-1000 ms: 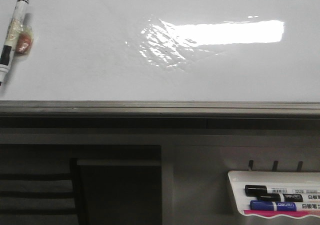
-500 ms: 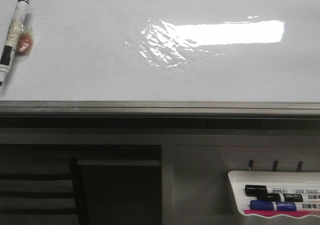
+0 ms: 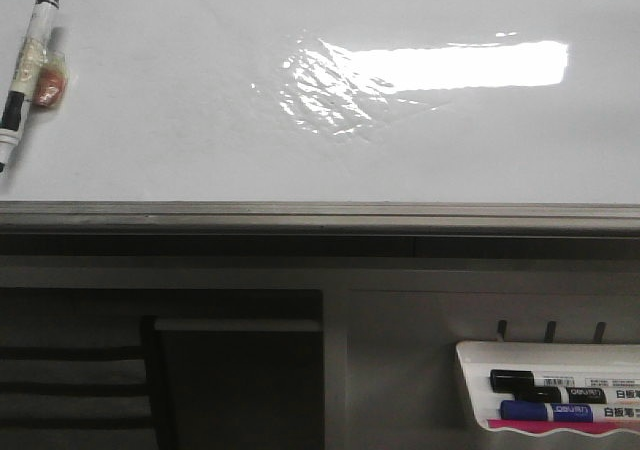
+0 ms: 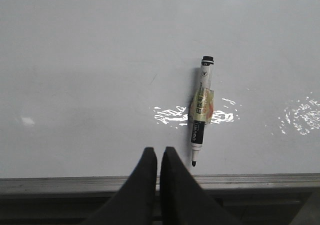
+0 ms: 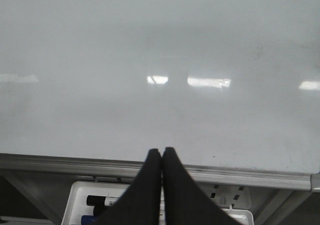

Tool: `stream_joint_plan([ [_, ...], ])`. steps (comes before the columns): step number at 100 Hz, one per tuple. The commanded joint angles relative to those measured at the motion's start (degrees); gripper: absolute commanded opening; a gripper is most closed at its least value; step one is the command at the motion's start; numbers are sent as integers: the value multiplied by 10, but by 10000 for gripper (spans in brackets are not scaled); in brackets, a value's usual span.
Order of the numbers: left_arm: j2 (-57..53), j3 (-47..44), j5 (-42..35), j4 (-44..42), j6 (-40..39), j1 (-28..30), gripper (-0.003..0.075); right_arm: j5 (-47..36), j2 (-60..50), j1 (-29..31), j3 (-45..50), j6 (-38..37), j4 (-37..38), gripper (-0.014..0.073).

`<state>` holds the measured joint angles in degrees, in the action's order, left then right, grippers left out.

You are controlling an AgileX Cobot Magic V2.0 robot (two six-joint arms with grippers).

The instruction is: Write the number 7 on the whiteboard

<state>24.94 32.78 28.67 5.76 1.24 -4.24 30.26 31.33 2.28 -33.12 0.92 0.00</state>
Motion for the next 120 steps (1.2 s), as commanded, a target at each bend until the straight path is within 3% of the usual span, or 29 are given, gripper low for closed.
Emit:
stream_joint_plan([
  [1, 9, 21, -40, 9, 1, 1, -20, -45, 6, 3, -19, 7, 9, -71],
  [13, 9, 21, -43, 2, 1, 2, -16, -45, 6, 3, -19, 6, 9, -62],
  [19, 9, 20, -46, -2, 1, 2, 23, -45, 6, 3, -19, 6, 9, -4],
  [24, 9, 19, -49, -10, 1, 2, 106, -46, 6, 3, -19, 6, 9, 80],
  [33, 9, 19, -51, -25, 1, 2, 353, -56, 6, 3, -19, 6, 9, 282],
  [40, 9, 19, -53, -23, 1, 2, 489, -61, 6, 3, -19, 6, 9, 390],
  [46, 9, 19, -53, -21, 1, 2, 534, -65, 6, 3, -19, 6, 9, 430],
  [106, 30, 18, -70, -2, 1, 2, 419, -65, 6, 3, -19, 6, 9, 428],
  [120, 73, 18, -71, 2, 58, 1, 424, -65, 6, 3, -19, 6, 9, 428],
])
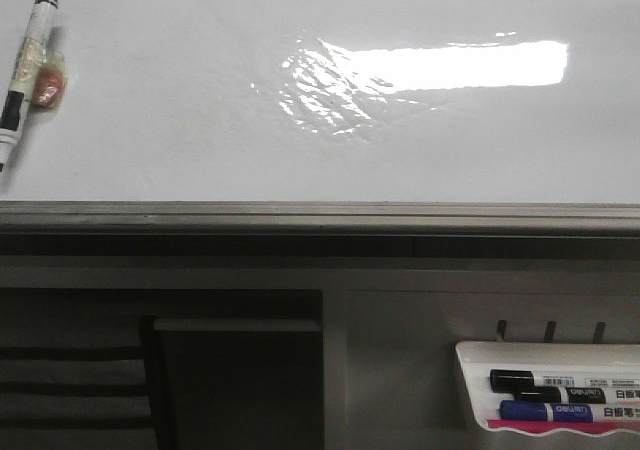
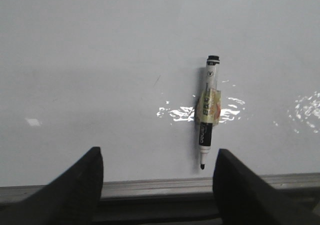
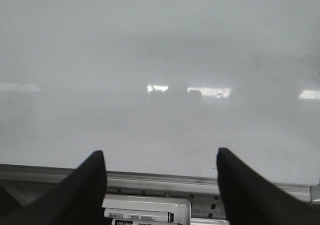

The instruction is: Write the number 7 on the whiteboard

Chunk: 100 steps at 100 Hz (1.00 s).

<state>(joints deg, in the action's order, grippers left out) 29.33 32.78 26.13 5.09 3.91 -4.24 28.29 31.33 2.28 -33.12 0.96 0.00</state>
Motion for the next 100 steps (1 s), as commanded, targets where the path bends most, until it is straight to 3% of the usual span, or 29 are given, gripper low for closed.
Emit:
stream_joint_plan([
  [1, 31, 18, -46, 10, 35, 1, 426, -45, 6, 3, -19, 6, 9, 428],
  [22, 120, 18, -92, 38, 55, -45, 454, -45, 6, 3, -19, 6, 6, 428],
  [56, 275, 18, -216, 45, 55, -119, 416, -45, 6, 3, -19, 6, -10, 428],
  [100, 430, 18, -417, 45, 55, -124, 390, -45, 6, 3, -19, 6, -10, 428],
])
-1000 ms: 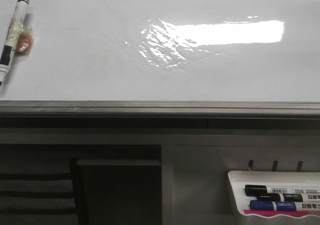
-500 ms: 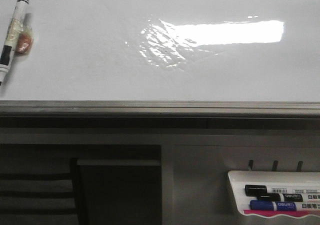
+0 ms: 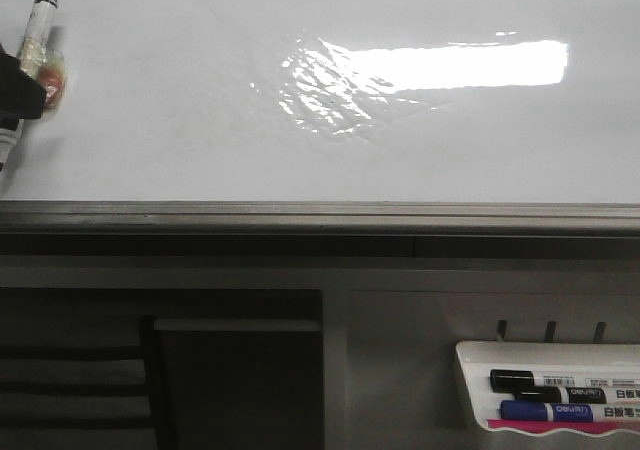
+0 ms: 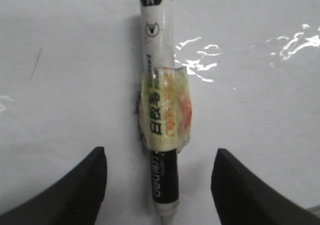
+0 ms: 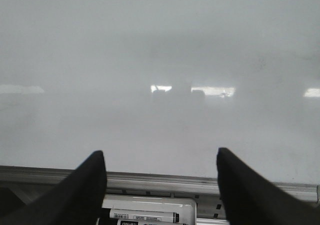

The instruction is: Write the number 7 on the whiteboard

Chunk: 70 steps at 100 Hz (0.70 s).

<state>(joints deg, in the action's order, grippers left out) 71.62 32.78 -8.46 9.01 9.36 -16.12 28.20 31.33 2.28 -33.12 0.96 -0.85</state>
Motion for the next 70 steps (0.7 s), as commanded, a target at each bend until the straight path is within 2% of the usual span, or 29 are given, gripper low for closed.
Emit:
stream_joint_plan([
  [1, 10, 18, -73, 6, 1, -5, 384, -44, 6, 3, -19, 6, -2, 428],
  [19, 36, 18, -85, 6, 1, -6, 305, -44, 6, 3, -19, 6, -2, 428],
  [48, 36, 18, -83, 6, 1, -6, 55, -44, 6, 3, -19, 6, -2, 428],
  [62, 36, 18, -67, 6, 1, -6, -19, -44, 6, 3, -19, 6, -2, 428],
  [70, 34, 18, -43, 6, 1, -6, -20, -46, 6, 3, -19, 6, -2, 428],
])
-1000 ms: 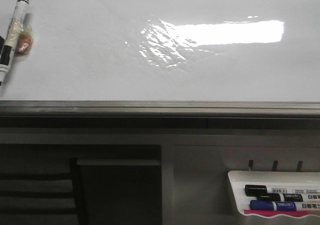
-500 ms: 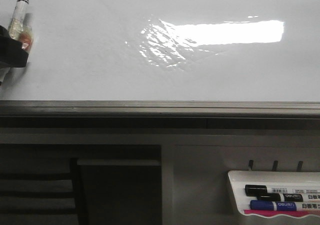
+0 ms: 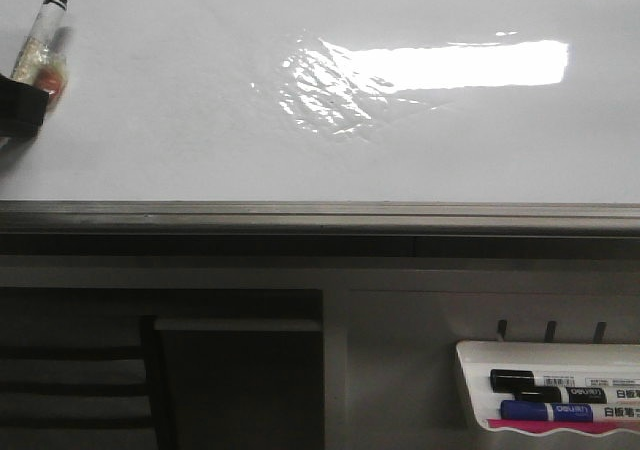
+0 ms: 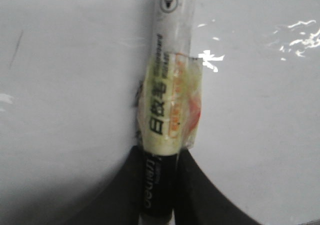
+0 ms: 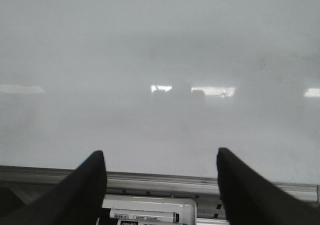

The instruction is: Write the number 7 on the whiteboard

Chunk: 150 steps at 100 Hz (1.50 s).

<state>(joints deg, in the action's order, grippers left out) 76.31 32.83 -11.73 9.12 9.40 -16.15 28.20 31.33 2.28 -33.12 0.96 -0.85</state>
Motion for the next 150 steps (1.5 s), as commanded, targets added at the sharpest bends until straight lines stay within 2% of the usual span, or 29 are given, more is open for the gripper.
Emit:
stream_joint_plan([
  [1, -14, 17, -7, 5, 0, -6, -20, -46, 6, 3, -19, 6, -2, 428],
  [18, -30, 30, 80, 3, 0, -6, -20, 23, 17, 3, -50, 6, -2, 428],
  [37, -58, 110, 289, -4, 13, -19, -20, 126, 57, 3, -108, 12, -12, 428],
  [46, -61, 164, 382, -10, 47, -39, -20, 159, 83, 2, -137, 82, -65, 426],
  [51, -61, 193, 439, -8, 82, -55, -20, 177, 98, -3, -152, 134, -128, 426],
  [57, -61, 222, 482, -1, 124, -80, -20, 195, 121, -14, -170, 206, -193, 426],
  [72, -61, 268, 558, 30, 220, -145, -20, 258, 185, -43, -215, 304, -286, 426],
  [79, -61, 276, 577, 44, 262, -179, -20, 285, 219, -64, -238, 358, -303, 426],
  [91, -61, 282, 579, 46, 288, -234, -20, 322, 266, -119, -270, 476, -338, 426],
  [109, -61, 282, 562, 46, 315, -298, -20, 306, 311, -197, -282, 646, -401, 426],
  [128, -61, 282, 523, 46, 322, -329, -20, 287, 345, -235, -282, 719, -449, 426],
  [150, -61, 282, 513, 46, 322, -329, -20, 276, 382, -245, -282, 777, -499, 426],
])
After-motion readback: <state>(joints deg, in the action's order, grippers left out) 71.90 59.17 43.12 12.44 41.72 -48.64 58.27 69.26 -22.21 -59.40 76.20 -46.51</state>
